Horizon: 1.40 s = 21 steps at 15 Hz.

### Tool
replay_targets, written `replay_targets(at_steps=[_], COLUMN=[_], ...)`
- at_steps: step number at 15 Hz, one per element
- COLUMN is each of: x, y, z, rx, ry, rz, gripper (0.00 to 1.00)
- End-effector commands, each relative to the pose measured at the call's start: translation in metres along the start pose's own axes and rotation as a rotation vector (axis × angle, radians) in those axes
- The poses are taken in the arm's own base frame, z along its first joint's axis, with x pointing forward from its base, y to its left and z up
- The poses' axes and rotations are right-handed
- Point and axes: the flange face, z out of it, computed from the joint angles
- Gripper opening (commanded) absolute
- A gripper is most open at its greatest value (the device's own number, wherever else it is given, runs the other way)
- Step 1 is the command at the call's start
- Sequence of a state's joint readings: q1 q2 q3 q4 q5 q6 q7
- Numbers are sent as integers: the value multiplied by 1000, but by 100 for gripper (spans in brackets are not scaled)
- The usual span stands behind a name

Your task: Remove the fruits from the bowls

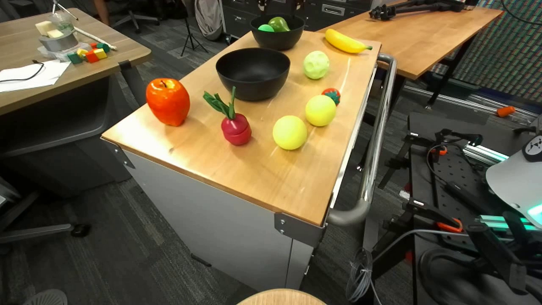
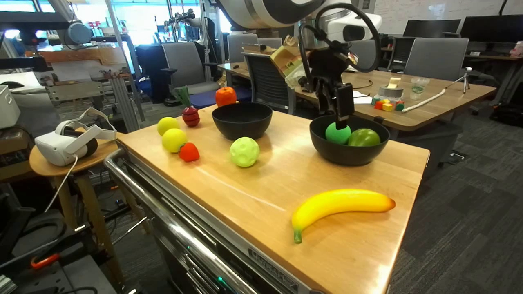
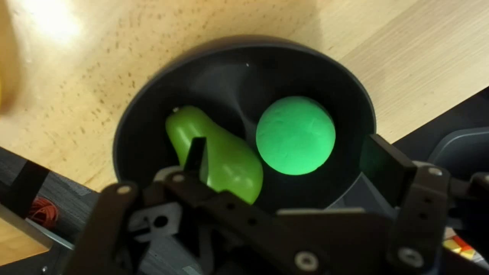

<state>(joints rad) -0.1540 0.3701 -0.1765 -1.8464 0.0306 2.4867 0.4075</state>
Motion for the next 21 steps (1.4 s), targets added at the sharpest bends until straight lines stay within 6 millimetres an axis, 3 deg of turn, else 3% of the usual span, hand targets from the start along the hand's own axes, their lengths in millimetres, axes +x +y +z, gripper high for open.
replay_targets(at_steps=[1,5,11,17,21], x=[28,37,35,27,28], y=[-5,-6,-10,13,27], z=[4,23,54,75,75], rx=[21,9,6,2,15], ry=[42,28,-36,-129,-150], rz=[63,100,124,200,254], gripper=[100,100,100,100,100])
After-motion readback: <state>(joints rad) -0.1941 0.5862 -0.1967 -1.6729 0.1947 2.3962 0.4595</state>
